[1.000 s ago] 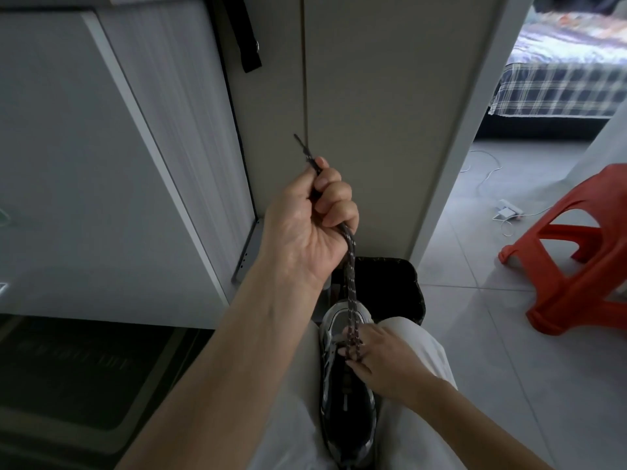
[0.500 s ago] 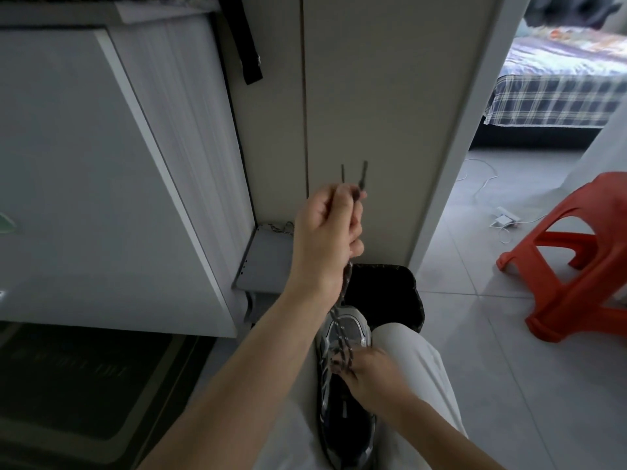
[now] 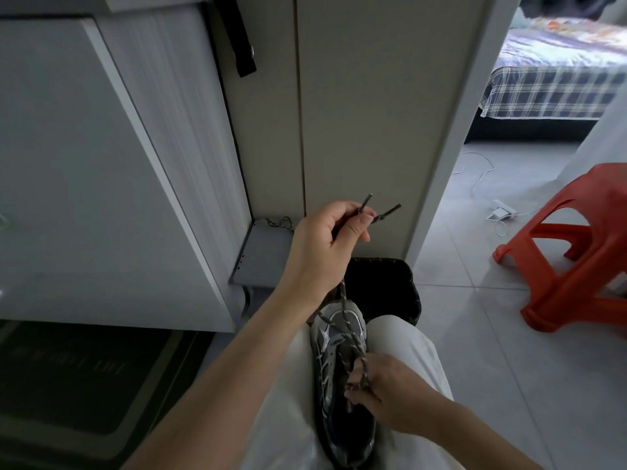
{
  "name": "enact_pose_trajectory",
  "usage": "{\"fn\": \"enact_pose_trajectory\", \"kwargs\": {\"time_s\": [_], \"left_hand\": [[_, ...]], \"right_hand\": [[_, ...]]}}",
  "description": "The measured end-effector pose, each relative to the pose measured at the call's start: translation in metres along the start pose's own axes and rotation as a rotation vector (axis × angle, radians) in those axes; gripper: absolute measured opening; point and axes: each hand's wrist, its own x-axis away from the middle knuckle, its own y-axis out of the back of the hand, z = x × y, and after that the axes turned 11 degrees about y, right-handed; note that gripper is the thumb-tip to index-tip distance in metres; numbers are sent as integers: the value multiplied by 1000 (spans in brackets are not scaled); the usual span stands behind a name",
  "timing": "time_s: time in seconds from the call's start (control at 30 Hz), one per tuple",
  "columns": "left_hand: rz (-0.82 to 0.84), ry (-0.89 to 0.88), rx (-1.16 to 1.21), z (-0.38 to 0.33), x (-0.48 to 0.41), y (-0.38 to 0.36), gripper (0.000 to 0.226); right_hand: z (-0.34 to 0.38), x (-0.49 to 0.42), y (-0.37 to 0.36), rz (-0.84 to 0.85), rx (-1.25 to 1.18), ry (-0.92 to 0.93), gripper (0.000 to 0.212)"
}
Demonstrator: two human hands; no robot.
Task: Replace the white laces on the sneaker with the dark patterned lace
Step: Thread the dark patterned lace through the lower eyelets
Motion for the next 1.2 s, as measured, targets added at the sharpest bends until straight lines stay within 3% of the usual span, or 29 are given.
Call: {"fn": "enact_pose_trajectory", "kwargs": {"time_s": [0.1, 0.2, 0.3, 0.43, 0.6, 0.73, 0.83, 0.9, 0.97, 1.03, 1.07, 1.13, 1.2], "left_hand": [[26, -4, -30, 0, 4, 3, 10], [34, -2, 129, -8, 8, 13, 11], [42, -60, 392, -30, 5, 24, 12], [62, -105, 545, -55, -2, 27, 11], [15, 12, 555, -51, -4, 8, 13], [-37, -13, 361, -37, -2, 0, 11], [-116, -73, 223, -26, -2, 0, 12], [-241, -179, 9, -19, -2, 6, 10], [-294, -162, -17, -8, 3, 9, 13], [-175, 13, 40, 5, 16, -1, 18], [-40, 110, -34, 13, 26, -12, 20], [336, 255, -256, 33, 47, -39, 23], [570, 278, -292, 44, 66, -61, 22]], "right_hand": [[-5, -4, 3, -67, -10, -35, 18], [-3, -7, 7, -212, -35, -47, 6], [11, -10, 22, -315, -184, -140, 24], [39, -31, 63, -502, -468, -35, 7], [56, -51, 107, -661, -560, 50, 20], [59, -59, 119, -706, -550, 74, 32], [62, -60, 126, -765, -403, 73, 25], [59, -61, 135, -863, -236, 1, 20], [54, -63, 147, -975, -159, -87, 13], [52, -67, 157, -1027, -205, -127, 14], [53, -69, 158, -1007, -225, -119, 15], [59, -76, 152, -843, -236, -77, 18], [67, -84, 136, -568, -272, 12, 15]]}}
